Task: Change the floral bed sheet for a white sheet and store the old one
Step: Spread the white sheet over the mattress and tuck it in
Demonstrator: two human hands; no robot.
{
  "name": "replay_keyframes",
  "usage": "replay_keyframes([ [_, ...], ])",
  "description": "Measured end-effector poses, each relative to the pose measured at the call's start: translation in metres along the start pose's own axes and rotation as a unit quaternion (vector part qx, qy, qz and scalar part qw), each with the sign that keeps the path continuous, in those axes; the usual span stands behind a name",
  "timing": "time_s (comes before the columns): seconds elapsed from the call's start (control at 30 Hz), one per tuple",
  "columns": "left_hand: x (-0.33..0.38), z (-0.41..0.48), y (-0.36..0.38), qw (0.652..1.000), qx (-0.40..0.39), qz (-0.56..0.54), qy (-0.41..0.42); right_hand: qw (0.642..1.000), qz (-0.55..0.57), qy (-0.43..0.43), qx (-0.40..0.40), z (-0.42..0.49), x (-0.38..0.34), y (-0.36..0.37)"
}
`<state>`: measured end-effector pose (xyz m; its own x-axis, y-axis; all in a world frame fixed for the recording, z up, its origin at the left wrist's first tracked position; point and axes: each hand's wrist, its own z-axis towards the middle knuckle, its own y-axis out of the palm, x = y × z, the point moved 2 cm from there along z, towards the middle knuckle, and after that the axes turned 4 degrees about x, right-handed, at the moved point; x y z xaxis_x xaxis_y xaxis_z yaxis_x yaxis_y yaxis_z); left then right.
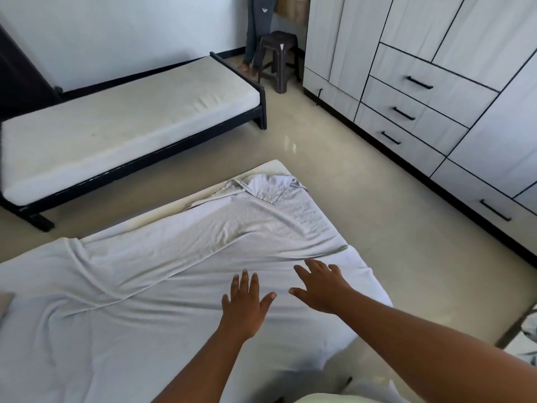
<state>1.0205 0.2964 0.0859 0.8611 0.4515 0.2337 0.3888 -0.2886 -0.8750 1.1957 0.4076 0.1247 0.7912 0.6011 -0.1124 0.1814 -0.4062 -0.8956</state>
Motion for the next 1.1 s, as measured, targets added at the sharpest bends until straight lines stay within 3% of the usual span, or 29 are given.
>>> replay_keyframes([
  [0.33,0.088,0.081,-0.003,1.000,0.004,-0.005,-0.027,0.999,0.000,-0.047,0.013,0.058,0.113,-0.026],
  [0.53,0.208,0.131,0.003,0.989,0.049,-0.018,-0.138,0.985,-0.060,-0.163,-0.013,0.108,0.233,-0.052],
  [0.7,0.301,0.144,-0.008,0.982,0.072,-0.039,-0.172,0.972,-0.091,-0.216,-0.012,0.131,0.308,-0.077],
  [0.87,0.336,0.141,-0.017,0.973,0.109,-0.019,-0.202,0.968,-0.072,-0.241,-0.014,0.142,0.321,-0.091],
  [1.1,0.322,0.132,-0.006,0.959,0.100,-0.082,-0.253,0.950,-0.098,-0.297,0.018,0.148,0.306,-0.098],
])
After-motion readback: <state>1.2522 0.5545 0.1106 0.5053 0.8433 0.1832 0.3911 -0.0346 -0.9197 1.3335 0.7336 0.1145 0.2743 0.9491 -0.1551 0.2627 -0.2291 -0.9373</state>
